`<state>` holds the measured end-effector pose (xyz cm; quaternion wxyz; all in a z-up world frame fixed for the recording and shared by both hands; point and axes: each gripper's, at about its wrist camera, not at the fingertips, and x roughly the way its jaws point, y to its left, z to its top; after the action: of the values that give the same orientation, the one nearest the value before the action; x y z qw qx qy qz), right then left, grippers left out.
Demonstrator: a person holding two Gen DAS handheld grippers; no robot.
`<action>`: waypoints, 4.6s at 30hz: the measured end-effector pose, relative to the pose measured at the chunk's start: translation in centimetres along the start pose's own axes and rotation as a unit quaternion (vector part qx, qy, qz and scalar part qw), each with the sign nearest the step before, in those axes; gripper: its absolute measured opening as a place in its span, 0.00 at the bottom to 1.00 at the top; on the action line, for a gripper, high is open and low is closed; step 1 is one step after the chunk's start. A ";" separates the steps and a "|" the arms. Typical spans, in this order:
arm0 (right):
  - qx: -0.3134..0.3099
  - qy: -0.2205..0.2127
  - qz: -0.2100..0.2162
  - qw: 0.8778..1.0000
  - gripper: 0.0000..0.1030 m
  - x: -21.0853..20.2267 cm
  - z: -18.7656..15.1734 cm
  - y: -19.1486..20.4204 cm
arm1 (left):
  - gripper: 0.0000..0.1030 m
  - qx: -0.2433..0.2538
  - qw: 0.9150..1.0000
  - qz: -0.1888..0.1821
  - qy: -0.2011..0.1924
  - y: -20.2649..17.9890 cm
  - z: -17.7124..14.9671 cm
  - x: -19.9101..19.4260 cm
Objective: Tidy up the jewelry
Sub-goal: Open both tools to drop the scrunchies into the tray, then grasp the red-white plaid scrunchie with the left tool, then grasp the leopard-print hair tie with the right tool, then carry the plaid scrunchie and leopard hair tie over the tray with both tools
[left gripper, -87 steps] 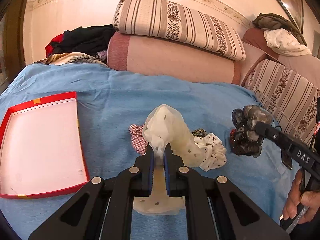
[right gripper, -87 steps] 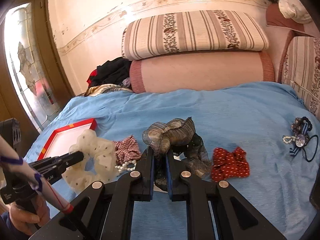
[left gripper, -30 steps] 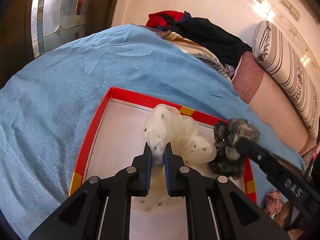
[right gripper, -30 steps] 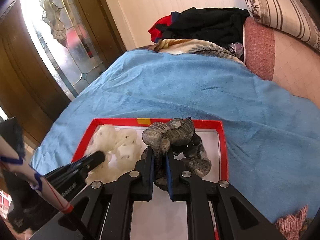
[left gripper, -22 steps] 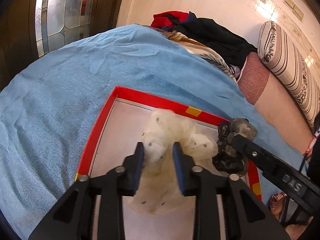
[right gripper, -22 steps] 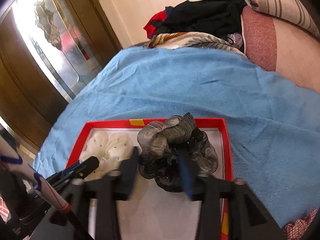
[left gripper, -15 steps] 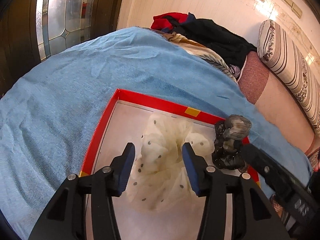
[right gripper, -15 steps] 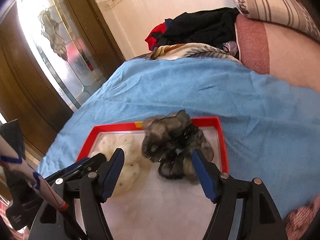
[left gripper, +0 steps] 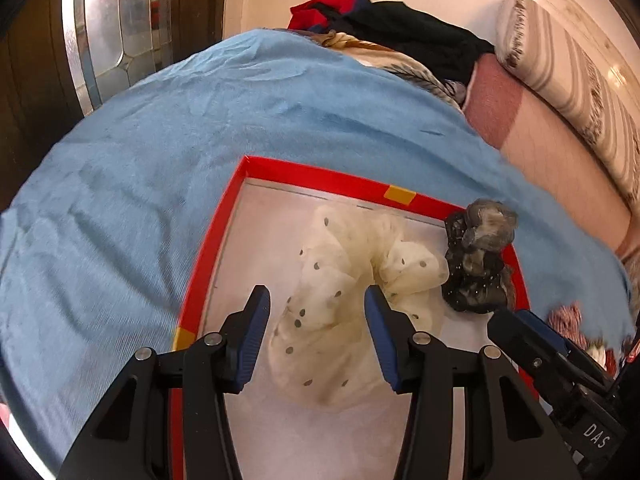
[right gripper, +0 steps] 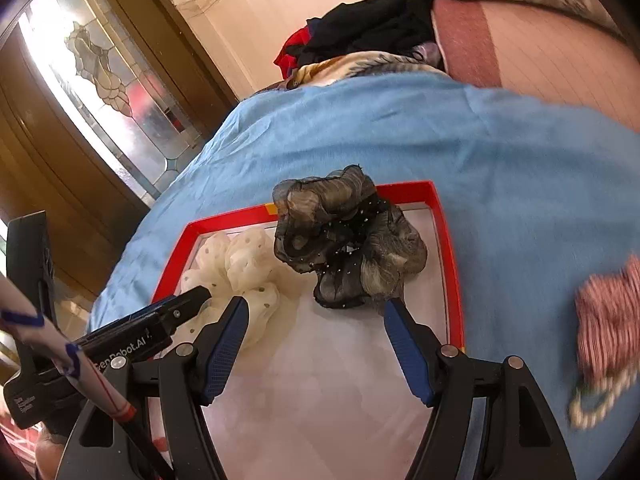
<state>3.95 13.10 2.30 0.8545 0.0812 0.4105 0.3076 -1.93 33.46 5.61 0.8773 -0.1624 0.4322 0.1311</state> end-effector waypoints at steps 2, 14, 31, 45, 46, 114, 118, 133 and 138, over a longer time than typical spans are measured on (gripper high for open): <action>0.005 -0.001 0.004 1.000 0.72 -1.4 -1.1 -0.3 | 0.46 -0.001 1.000 -0.005 -0.011 -0.5 -1.0 -1.6; -0.037 -0.077 0.000 0.996 0.72 -15.7 -3.3 -2.6 | 0.61 0.037 0.990 -0.021 -0.134 -6.6 -5.4 -10.9; 0.117 -0.151 -0.075 0.979 0.70 -28.2 -6.3 -21.5 | 0.62 0.154 0.978 -0.116 -0.076 -21.3 -11.2 -9.6; 0.150 -0.142 -0.072 0.976 0.70 -28.8 -7.0 -24.9 | 0.62 0.111 0.982 -0.142 0.061 -27.0 -6.1 3.6; 0.149 -0.139 -0.073 0.976 0.70 -28.4 -6.9 -25.0 | 0.62 0.108 0.980 -0.147 0.074 -27.3 -6.2 4.8; -0.021 -0.103 -0.066 0.992 0.08 -20.5 -1.6 -18.1 | 0.10 0.173 0.968 -0.176 -0.047 -25.8 -5.6 -2.2; -0.026 -0.102 -0.061 0.993 0.08 -20.4 -1.9 -17.5 | 0.10 0.177 0.967 -0.172 -0.055 -25.6 -5.6 -2.8; -0.054 -0.103 -0.043 0.992 0.08 -19.9 -2.5 -14.2 | 0.11 0.185 0.966 -0.153 -0.091 -23.7 -5.7 -4.9; -0.062 -0.102 -0.041 0.992 0.08 -19.7 -2.5 -13.3 | 0.11 0.191 0.966 -0.141 -0.106 -23.3 -5.7 -5.7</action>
<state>-1.19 -9.48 8.32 0.9072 0.0426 0.3042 0.2874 -0.76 9.43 10.85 0.9424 -0.0367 0.3267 -0.0619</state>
